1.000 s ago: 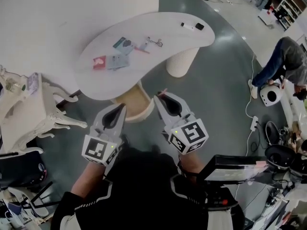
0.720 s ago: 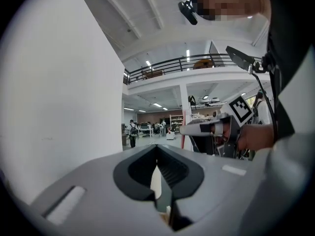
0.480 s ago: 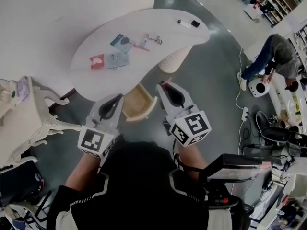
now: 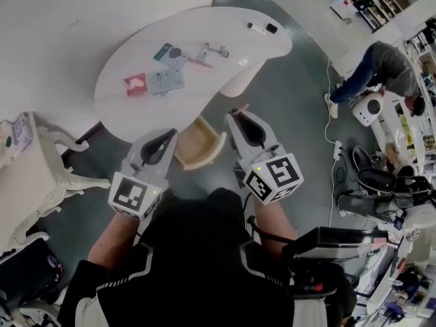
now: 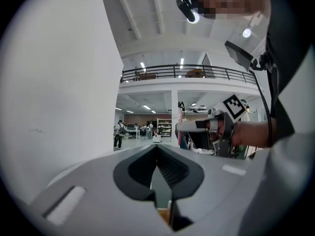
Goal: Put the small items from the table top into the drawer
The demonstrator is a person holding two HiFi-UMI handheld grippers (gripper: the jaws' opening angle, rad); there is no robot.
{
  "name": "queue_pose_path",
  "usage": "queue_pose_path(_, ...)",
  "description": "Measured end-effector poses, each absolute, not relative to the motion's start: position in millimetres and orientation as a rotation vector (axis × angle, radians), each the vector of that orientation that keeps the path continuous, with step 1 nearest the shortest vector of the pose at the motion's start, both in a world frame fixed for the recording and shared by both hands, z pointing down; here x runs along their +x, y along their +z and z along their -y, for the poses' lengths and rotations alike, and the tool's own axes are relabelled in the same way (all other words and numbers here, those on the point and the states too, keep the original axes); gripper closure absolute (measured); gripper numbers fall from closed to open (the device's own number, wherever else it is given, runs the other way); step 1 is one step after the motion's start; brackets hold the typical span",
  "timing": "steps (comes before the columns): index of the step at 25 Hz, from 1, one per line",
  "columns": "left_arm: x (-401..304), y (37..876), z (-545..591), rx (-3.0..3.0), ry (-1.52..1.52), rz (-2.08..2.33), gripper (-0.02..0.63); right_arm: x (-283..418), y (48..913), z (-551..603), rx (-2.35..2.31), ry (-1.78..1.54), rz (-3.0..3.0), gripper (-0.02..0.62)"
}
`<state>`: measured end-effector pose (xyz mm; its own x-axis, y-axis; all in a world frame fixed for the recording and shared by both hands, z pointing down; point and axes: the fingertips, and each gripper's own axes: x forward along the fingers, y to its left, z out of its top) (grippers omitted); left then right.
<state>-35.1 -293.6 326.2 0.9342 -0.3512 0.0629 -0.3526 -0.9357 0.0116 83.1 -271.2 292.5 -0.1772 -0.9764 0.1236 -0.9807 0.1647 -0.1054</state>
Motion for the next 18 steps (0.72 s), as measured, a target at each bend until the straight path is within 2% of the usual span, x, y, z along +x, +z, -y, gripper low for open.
queue_pose_path(18, 8, 416, 301, 2.902, 0.333, 0.620, 0.606, 96, 427, 314, 1.569, 0.505, 2.362, 0.545)
